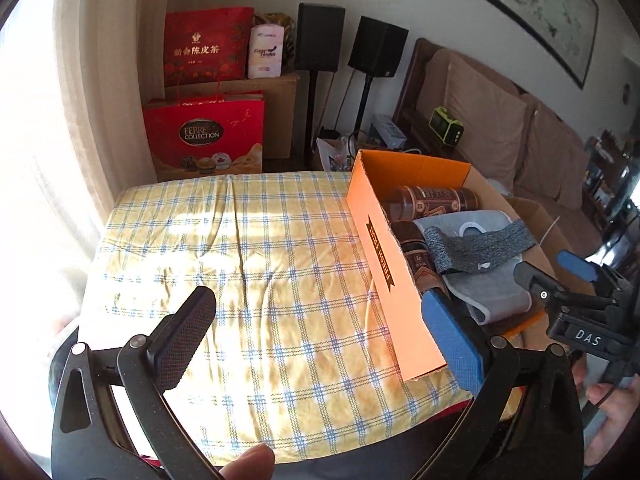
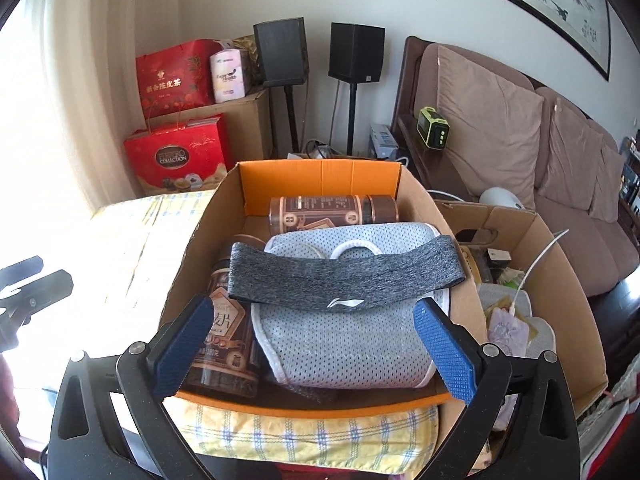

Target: Organize objects

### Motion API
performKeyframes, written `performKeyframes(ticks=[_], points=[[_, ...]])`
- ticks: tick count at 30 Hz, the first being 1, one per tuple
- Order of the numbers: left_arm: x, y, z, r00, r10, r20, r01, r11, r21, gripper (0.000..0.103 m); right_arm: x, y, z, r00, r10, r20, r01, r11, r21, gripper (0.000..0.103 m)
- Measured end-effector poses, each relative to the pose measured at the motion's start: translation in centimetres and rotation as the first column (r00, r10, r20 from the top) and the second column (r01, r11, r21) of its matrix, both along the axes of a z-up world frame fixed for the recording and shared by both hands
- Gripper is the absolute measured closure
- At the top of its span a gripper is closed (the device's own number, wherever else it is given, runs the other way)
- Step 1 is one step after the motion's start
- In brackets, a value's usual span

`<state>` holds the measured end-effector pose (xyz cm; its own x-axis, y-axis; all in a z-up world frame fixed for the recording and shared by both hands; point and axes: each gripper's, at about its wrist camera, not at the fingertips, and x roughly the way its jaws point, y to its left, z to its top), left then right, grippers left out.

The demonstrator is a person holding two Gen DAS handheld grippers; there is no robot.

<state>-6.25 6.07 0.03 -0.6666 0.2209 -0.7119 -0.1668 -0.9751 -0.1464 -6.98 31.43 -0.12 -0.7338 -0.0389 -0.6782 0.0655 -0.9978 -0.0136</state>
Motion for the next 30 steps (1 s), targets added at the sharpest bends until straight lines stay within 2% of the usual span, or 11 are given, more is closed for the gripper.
performKeyframes(ticks=[3, 5, 11, 22, 30], points=[[1.0, -0.7, -0.5, 1.0, 0.002, 0.016, -0.002, 1.0, 0.018, 0.0, 0.7, -0.8, -0.2, 1.0, 0.007, -0.012, -0.007, 1.0, 0.004, 0.001], [1.6, -0.9, -0.8, 0.999, 0.014, 0.031, -0.015, 1.0, 0.002, 0.0, 1.1, -1.4, -0.4, 1.0, 0.013, -0.013, -0.013, 1.0, 0.011, 0.001], [3.6, -1.6, -0.9, 0.999, 0.05, -0.01, -0.05, 0.998, -0.043, 0.0, 2.7, -2.5, -1.2, 1.0, 0.023, -0.004, -0.023, 1.0, 0.003, 0.001], [7.4, -3.3, -1.7, 0.995, 0.082, -0.051, -0.084, 0.996, -0.036, 0.0, 7.2, -2.5, -0.9, 0.999, -0.008, -0.052, 0.008, 1.0, 0.008, 0.001], [8.9, -3.9, -2.2, 0.992, 0.116, -0.051, -0.117, 0.993, -0.029, 0.0, 9.4, -1.6, -2.0, 0.999, -0.024, -0.023, 0.024, 1.0, -0.009, 0.001]])
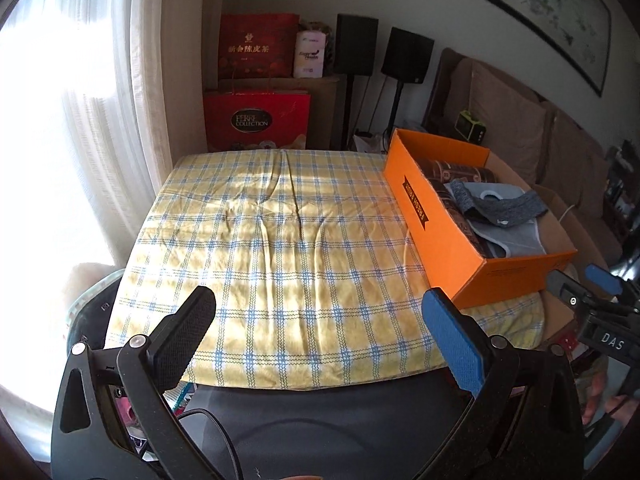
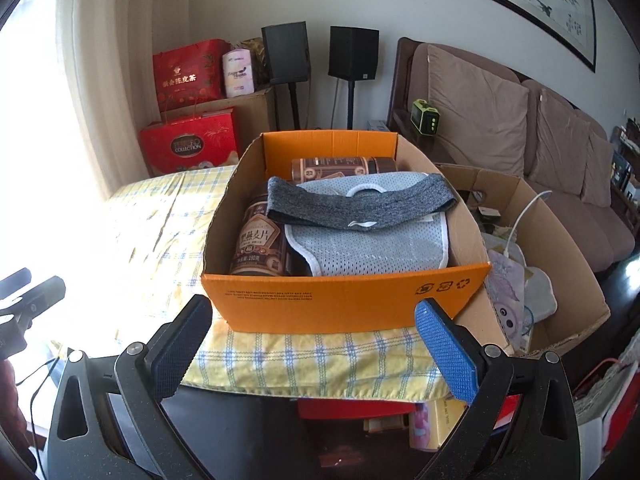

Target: Organize objects

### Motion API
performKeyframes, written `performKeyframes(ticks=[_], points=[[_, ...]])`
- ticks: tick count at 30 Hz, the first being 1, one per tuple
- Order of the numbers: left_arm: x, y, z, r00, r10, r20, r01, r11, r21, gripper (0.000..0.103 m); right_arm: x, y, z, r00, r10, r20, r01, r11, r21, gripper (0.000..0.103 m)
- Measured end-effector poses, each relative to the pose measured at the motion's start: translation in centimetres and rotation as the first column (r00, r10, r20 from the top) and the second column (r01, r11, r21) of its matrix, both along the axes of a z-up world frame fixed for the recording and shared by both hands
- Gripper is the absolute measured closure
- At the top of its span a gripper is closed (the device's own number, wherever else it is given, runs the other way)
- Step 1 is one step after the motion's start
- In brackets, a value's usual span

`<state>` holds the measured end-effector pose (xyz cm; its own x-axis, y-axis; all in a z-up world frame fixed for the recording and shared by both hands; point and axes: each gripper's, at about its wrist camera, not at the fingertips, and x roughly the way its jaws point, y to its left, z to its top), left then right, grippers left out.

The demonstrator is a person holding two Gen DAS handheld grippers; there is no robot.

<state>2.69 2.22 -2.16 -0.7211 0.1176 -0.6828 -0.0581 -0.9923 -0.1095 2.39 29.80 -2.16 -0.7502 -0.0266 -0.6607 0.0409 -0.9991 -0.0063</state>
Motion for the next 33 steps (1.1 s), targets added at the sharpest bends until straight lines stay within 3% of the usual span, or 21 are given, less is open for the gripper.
performKeyframes(ticks=[4, 14, 33], points=[[0.6, -0.6, -0.2, 0.999, 0.042, -0.025, -0.043, 0.999, -0.031, 0.0, 0.7, -0.3, -0.2, 1.0, 0.003, -0.004, -0.003, 1.0, 0.013, 0.001], [1.3, -1.0, -2.1, 0.999, 0.034, 0.04, -0.033, 0.999, -0.024, 0.0, 1.2, -1.2, -0.6, 1.0, 0.007, 0.0, -0.007, 1.0, 0.015, 0.001], [2.3, -1.3, -0.5, 0.999, 0.042, 0.005, -0.042, 0.999, -0.014, 0.0, 1.8, -1.9, 0.1, 0.999, 0.017, -0.033, -0.017, 1.0, 0.012, 0.001]])
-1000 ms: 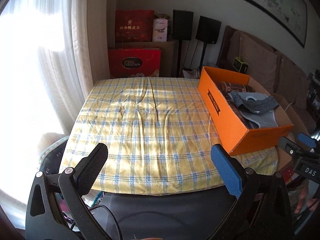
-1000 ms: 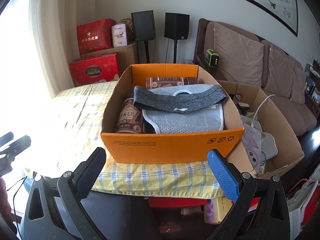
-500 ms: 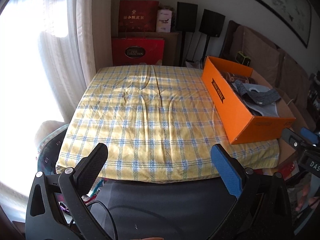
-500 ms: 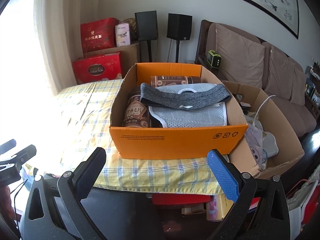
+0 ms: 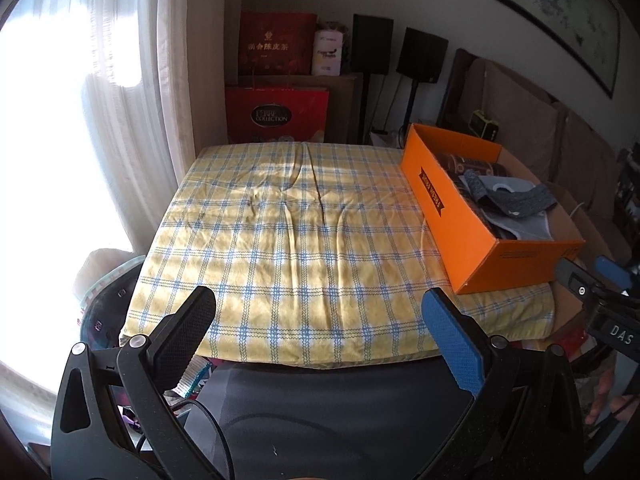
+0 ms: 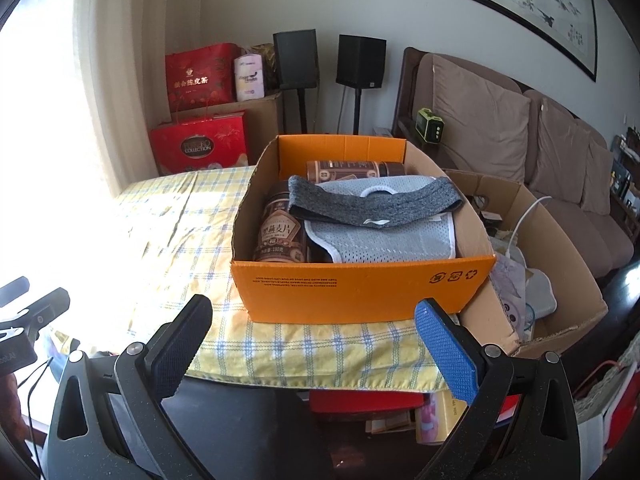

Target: Organize objects

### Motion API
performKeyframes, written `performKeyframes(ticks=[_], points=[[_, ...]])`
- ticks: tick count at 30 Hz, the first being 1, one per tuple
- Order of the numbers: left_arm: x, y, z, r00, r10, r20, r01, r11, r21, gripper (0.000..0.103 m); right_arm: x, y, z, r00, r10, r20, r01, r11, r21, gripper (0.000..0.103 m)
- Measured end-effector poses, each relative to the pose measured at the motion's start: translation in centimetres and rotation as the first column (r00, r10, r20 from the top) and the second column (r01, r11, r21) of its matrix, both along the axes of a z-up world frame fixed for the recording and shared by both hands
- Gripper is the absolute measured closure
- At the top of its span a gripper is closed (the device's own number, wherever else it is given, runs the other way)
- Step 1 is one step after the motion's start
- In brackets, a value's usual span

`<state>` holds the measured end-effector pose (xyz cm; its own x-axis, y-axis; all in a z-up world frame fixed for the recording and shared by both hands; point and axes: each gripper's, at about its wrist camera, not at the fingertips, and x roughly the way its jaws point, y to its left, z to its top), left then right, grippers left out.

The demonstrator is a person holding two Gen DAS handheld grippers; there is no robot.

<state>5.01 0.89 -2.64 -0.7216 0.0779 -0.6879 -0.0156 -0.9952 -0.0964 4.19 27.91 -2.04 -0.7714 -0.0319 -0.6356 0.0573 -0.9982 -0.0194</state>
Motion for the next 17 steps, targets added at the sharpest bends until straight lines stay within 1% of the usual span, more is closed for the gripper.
performKeyframes(ticks=[6, 17], points=[[0.0, -0.26, 0.09, 1.0, 0.02, -0.008, -0.02, 1.0, -0.019, 0.0, 0.15, -0.12, 0.31, 1.0, 0.002, -0.011, -0.002, 1.0, -0.005, 0.001], [0.1, -0.12, -0.02, 1.0, 0.028, -0.005, -0.028, 0.999, -0.029, 0.0, 0.11, -0.3, 0.31, 1.0, 0.009, -0.008, -0.009, 1.0, -0.009, 0.001]])
